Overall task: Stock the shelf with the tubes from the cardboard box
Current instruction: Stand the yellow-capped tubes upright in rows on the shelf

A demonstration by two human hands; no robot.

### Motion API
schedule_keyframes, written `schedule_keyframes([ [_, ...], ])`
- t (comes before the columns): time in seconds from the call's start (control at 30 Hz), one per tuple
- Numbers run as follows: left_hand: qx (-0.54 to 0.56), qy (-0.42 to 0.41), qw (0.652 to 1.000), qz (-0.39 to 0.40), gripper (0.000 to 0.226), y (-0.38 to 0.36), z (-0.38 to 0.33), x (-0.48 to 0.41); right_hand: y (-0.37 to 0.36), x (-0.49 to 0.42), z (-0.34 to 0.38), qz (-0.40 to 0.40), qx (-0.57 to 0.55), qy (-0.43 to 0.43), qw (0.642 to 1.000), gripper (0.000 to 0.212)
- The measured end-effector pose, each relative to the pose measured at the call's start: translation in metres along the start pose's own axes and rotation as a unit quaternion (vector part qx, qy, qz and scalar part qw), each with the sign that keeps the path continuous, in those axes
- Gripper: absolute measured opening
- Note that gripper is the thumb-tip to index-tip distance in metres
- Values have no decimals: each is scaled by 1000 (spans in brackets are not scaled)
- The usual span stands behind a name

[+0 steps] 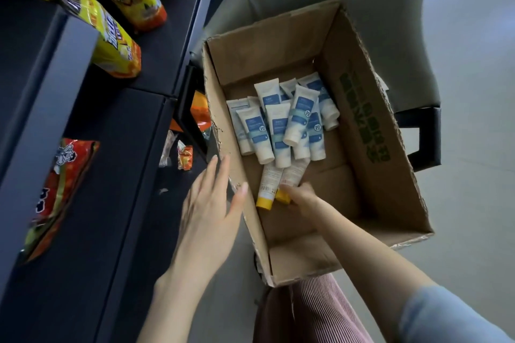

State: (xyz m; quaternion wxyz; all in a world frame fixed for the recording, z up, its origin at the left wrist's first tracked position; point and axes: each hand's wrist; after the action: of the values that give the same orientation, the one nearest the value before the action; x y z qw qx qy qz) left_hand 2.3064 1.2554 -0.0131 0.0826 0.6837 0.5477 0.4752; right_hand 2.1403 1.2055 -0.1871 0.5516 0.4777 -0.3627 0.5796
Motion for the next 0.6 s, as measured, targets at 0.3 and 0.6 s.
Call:
schedule_keyframes([
  [0.3,66,-38,997,-25,58,0,-23,6,43,28,9,111,-125,-35,985,68],
  [0.6,114,-36,993,24,46,-6,-45,3,67,116,-12,87,-153,126,976,47],
])
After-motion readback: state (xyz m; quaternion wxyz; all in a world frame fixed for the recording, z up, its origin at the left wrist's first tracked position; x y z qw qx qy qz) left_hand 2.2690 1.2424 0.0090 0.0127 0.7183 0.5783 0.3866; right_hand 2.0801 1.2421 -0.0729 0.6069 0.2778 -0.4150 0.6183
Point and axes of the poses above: each hand's wrist, its own x-axis away from the middle knuckle, its own y-axis out of the back of the hand, z = x × y, and after that the axes turned 7 degrees about z, right-handed
